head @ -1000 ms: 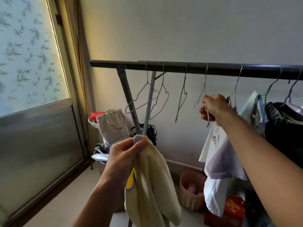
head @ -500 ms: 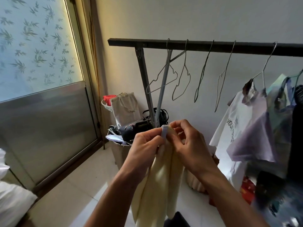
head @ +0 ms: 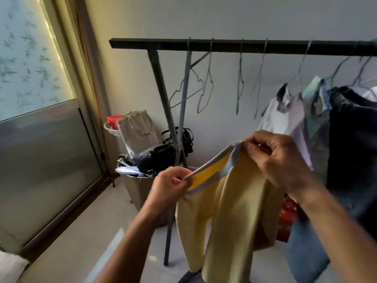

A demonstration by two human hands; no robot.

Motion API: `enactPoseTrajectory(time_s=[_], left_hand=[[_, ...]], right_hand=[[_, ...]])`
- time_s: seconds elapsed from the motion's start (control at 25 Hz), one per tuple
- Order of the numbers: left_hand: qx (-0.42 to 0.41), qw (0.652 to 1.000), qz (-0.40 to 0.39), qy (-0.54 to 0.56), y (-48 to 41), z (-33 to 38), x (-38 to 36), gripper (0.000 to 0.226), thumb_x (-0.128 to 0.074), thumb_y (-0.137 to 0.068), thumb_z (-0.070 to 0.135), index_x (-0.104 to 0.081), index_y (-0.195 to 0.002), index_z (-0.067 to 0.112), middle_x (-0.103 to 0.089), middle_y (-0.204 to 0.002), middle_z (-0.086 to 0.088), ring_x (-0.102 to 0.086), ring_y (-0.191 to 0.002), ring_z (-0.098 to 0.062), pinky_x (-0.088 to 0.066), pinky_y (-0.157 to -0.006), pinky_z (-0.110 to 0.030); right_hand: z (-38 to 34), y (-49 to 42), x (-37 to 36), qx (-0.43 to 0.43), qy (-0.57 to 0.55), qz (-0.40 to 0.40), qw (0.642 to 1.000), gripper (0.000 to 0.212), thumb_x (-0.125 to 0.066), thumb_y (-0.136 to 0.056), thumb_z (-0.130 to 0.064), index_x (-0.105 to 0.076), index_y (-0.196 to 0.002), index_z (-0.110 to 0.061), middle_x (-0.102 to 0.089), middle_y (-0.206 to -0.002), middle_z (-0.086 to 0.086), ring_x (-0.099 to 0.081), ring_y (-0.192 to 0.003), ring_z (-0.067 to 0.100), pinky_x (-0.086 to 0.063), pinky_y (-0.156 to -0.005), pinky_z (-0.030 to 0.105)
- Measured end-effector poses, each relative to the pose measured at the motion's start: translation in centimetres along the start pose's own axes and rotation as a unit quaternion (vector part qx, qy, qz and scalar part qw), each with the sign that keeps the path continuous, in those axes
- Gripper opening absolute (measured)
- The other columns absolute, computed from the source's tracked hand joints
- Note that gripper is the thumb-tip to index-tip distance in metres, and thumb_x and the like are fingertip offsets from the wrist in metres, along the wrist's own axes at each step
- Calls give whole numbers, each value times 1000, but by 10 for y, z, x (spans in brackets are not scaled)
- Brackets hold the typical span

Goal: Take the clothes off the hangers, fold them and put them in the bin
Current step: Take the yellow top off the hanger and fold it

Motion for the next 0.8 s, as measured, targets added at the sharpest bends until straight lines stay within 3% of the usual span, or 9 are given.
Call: enactPoseTrajectory(time_s=[0.12,0.24,0.28,0.36,0.4,0.48,0.64,0.72,0.8], left_hand=[[-47,996,-52,50,-26,34,7,10,-70,-87,7,-75,-82,15,-66,-62,2,-56,-54,-4,-45,-56,-20],[-79,965,-201,149,-47,76,-4,6,-68,-85,13,-73,-80,12,-62,-65,1,-56,-60,-9,-42,-56,-18],[-67,950,-267,149,-54,83,-15,11,-66,-84,16,-72,-74,16,-60,-64,2,-55,-59,-9,-43,-55,-18],[-60,932,-357,22,-59,85,-39,19,-64,-85,26,-66,-67,21,-51,-61,4,-47,-57,-10,-37,-50,-22],[-67,930,-360,-26,-62,87,-49,22,-63,-87,32,-62,-68,20,-46,-62,1,-43,-58,-14,-32,-51,-25],[-80,939,-333,3,-69,98,-68,26,-58,-94,33,-57,-74,16,-42,-66,-4,-40,-61,-17,-31,-52,-27],[-153,950,-269,33,-55,128,-88,38,-44,-101,32,-54,-85,0,-47,-75,-7,-47,-70,-18,-39,-61,-25],[-168,939,-296,45,-53,136,-87,40,-54,-96,39,-61,-100,0,-59,-83,-5,-57,-75,-16,-47,-66,-26],[-134,924,-343,104,-55,141,-79,33,-64,-89,28,-63,-110,2,-66,-90,-3,-65,-79,-13,-52,-67,-22]], right_hand=[[8,9,59,-49,-66,30,996,14,-64,-90,-19,-74,-80,-23,-69,-74,7,-60,-69,12,-50,-66,28],[24,26,103,-109,-193,25,975,21,-61,-88,-11,-74,-72,-16,-70,-68,-2,-62,-63,5,-49,-57,14],[36,33,110,-131,-158,5,979,24,-60,-89,-11,-72,-69,-17,-69,-65,-5,-62,-62,4,-49,-57,15],[67,55,116,-177,15,-27,984,24,-60,-92,-15,-71,-70,-18,-66,-65,-7,-60,-67,8,-47,-62,26],[79,64,120,-189,34,-6,981,21,-60,-93,-15,-70,-74,-14,-63,-66,-1,-56,-69,14,-41,-64,30],[83,72,139,-176,-36,48,983,20,-59,-93,-9,-67,-75,-5,-53,-68,9,-45,-68,20,-33,-62,32],[61,70,174,-168,-99,88,977,24,-58,-92,-9,-68,-71,-12,-55,-65,7,-49,-63,17,-37,-59,25],[57,69,187,-169,-102,107,974,21,-59,-91,-10,-71,-74,-12,-60,-67,9,-54,-63,18,-41,-62,29],[57,70,201,-166,-121,128,970,22,-59,-91,-12,-72,-73,-16,-63,-66,5,-58,-61,17,-44,-62,29]])
Point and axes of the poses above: each hand's wrist, its own y-axis away from the middle knuckle, its own x-axis out of the back of the hand, z = x × y, the point moved 1 cm from there along -y, towards the middle knuckle
